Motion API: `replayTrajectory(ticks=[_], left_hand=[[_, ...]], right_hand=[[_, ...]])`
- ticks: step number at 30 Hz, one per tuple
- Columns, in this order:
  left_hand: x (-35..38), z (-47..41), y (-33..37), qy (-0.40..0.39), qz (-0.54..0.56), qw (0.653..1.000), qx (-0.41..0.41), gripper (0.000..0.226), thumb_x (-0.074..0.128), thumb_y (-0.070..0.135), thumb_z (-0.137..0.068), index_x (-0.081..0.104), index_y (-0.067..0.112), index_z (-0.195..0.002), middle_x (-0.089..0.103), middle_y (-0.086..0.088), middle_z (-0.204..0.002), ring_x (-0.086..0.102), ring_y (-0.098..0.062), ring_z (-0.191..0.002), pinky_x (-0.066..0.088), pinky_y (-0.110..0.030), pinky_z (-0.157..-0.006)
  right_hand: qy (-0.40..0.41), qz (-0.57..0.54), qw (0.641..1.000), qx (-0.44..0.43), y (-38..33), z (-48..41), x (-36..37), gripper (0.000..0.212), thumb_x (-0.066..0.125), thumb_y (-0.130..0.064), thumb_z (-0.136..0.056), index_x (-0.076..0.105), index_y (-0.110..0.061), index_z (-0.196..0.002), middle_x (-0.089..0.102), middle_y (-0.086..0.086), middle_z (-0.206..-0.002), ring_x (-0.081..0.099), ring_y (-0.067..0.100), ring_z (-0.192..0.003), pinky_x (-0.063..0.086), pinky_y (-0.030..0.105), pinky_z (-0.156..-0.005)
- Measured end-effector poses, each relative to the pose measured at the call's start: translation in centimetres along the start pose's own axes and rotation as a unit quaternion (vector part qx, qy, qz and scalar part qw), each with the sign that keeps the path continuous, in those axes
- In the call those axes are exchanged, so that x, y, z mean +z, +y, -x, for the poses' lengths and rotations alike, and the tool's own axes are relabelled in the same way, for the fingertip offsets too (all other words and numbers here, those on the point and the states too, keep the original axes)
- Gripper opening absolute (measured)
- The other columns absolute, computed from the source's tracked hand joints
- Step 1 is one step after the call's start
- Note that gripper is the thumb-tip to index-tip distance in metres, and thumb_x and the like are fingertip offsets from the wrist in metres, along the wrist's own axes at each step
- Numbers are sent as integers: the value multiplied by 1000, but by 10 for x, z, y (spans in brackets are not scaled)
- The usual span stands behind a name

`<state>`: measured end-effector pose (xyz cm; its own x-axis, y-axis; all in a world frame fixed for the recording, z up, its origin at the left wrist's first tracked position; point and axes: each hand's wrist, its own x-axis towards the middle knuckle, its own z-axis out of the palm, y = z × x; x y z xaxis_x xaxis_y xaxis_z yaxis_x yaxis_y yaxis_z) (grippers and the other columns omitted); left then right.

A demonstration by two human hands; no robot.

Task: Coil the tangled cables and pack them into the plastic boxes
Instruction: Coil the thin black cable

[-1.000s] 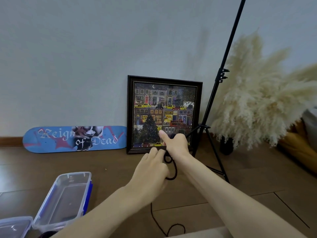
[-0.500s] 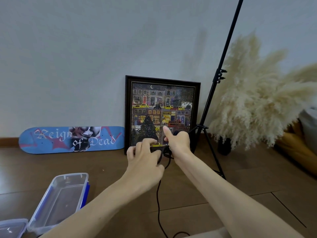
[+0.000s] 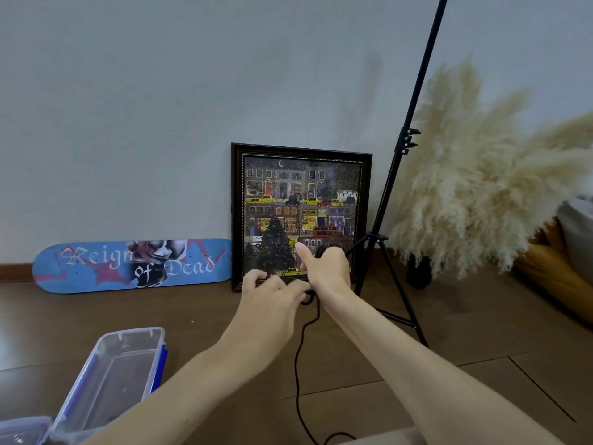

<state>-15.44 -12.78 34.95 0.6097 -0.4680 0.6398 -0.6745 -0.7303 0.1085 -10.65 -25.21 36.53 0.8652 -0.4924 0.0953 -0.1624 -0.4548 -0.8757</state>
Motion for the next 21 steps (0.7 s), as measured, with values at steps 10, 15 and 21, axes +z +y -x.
replayTrajectory(ticks=[10, 15, 21], left_hand=[[-4, 7, -1, -233, -208, 943, 115, 26, 62, 9, -76, 61, 10, -101, 61, -7, -96, 51, -25, -104, 19, -48, -111], [-6, 1, -26, -297, -225, 927, 50, 28, 37, 26, -101, 59, 13, -114, 53, -3, -118, 33, -20, -126, -2, -47, -114], [-17, -11, -52, -244, -275, 930, -5, 30, 51, 4, -86, 58, 14, -113, 50, -2, -119, 35, -17, -128, 2, -49, -114]], right_hand=[[4, -40, 999, 13, 4, -6, -5, 49, 58, -45, -92, 59, -10, -58, 42, -1, -46, 37, 18, -42, 35, 31, -53], [24, -64, 998, 7, 3, -14, -14, 49, 58, -43, -93, 56, -9, -58, 40, 2, -47, 32, 18, -39, 31, 32, -52], [-277, -95, 956, -3, -3, -5, -34, 35, 61, -41, -92, 47, -9, -92, 46, -9, -40, 25, 9, -35, 26, 21, -37]])
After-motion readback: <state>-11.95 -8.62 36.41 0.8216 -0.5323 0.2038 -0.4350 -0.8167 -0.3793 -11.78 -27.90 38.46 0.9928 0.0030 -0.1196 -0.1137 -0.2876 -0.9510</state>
